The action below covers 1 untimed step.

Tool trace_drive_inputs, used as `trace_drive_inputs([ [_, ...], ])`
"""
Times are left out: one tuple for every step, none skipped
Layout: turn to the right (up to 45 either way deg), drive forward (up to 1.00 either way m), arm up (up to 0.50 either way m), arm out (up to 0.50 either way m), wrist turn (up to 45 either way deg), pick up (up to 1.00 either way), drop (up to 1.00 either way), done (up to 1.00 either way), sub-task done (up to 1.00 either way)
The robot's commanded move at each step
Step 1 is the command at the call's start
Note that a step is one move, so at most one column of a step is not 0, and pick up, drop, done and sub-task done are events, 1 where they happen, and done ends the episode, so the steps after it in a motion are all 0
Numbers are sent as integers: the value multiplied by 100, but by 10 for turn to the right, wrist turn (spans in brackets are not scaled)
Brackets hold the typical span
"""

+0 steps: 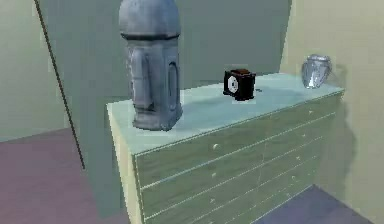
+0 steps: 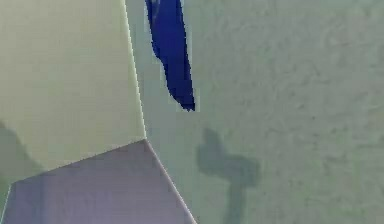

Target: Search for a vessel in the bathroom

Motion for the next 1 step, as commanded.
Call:
trace_drive_inputs([
  [-450,0,0,0,0,0,0,0,0],
])
